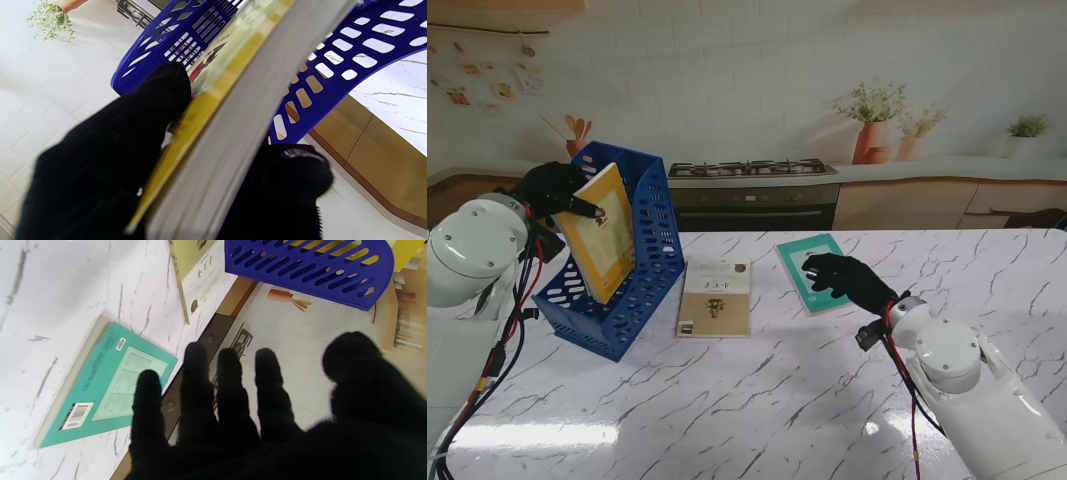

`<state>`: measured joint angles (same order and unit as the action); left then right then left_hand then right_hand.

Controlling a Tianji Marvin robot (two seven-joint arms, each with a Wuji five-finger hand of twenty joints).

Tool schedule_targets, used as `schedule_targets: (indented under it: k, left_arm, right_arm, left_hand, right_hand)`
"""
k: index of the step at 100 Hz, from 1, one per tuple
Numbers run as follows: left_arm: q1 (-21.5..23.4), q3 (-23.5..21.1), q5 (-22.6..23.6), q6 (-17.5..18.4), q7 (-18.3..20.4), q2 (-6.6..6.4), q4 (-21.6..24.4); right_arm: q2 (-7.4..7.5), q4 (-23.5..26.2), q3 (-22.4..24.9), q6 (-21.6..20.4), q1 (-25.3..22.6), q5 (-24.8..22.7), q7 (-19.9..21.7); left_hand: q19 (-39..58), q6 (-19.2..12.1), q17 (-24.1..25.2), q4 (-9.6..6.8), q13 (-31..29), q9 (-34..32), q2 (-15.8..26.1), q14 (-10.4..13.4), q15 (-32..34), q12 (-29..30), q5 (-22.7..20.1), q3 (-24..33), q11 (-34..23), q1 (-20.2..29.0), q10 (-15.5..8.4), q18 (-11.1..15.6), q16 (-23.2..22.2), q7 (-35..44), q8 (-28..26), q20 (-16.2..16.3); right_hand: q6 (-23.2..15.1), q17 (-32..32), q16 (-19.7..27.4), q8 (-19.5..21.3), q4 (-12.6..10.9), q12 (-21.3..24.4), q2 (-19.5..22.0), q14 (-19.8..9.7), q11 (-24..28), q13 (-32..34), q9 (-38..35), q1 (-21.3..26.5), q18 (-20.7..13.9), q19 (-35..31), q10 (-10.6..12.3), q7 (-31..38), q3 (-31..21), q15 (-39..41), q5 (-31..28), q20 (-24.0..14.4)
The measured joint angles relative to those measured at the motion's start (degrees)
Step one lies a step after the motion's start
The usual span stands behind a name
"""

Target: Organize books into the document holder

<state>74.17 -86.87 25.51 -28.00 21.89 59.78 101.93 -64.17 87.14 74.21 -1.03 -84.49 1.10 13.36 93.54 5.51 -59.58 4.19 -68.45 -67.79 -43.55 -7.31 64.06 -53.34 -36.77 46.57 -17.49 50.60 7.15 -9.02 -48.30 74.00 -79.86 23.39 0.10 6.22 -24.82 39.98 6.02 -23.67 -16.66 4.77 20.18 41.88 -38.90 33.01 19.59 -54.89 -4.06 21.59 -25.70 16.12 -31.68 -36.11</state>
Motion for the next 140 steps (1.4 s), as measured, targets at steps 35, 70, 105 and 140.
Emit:
schedule_targets:
  k: [35,70,105,140]
  left_arm:
    - [0.58,1.72,-1.74,2.85,-2.52,0.67,-3.68]
    - [2.83,2.56,-2.88,4.67,-6.17,1.57,-6.22]
    - [4.08,3.08,-2.93,5.18,-6.76,1.84,-7.62]
    - [5.02,2.89,-3.16,4.79,-6.37,1.87,-7.62]
  right_arm:
    - [-0.01,0.07,0.77,0.19,-0.43,0.00,-0.11]
    - [0.00,0.06,0.87,-0.10,-0.55,-0.05,-0.31]
    - [-0.01,0.06,1.01,-0.18,-0.84,0.13,-0.45]
    - [-0.02,0.04,1.01,-0.16,-1.01,0.29,-0.45]
  left_hand:
    - [0.00,-0.02,0.00,0.00,0.00,0.00,0.00,0.02,0.01,0.00,0.00,0.00,0.32,0.00,0.00,0.01,0.00,0.00,0.00,0.04]
    - [0.00,-0.04,0.00,0.00,0.00,0.00,0.00,0.04,0.03,2.39,0.00,0.00,1.06,0.00,-0.01,0.02,0.00,-0.01,0.03,0.04]
    - [0.01,-0.08,0.00,0.00,0.00,0.04,1.40,0.04,-1.20,7.14,0.20,-1.69,2.16,0.04,0.10,0.02,0.00,-0.24,3.79,-0.28]
    - [-1.06,-0.39,7.44,0.07,5.75,6.30,7.03,-3.65,-11.78,12.27,5.55,-9.60,-1.27,1.18,0.44,-3.14,1.34,-1.41,20.36,-2.27]
  right_hand:
    - [0.00,-0.18,0.00,0.00,0.00,0.00,0.00,0.00,-0.01,0.00,0.00,0.00,0.00,0.09,0.01,0.00,0.00,0.00,0.00,0.00]
    - [0.00,-0.48,0.00,0.00,0.00,0.00,0.00,0.00,-0.01,0.00,0.00,0.00,0.00,0.67,0.01,0.00,0.02,-0.01,0.00,0.00]
    - [0.00,-0.48,0.00,0.00,0.00,0.00,0.00,0.00,-0.01,0.00,-0.01,0.00,0.00,0.67,0.01,0.00,0.02,-0.02,0.00,0.00]
    - [0.00,-0.48,0.00,0.00,0.00,0.00,0.00,0.00,-0.01,0.00,-0.01,0.00,0.00,0.67,0.02,0.00,0.02,-0.02,0.00,0.00]
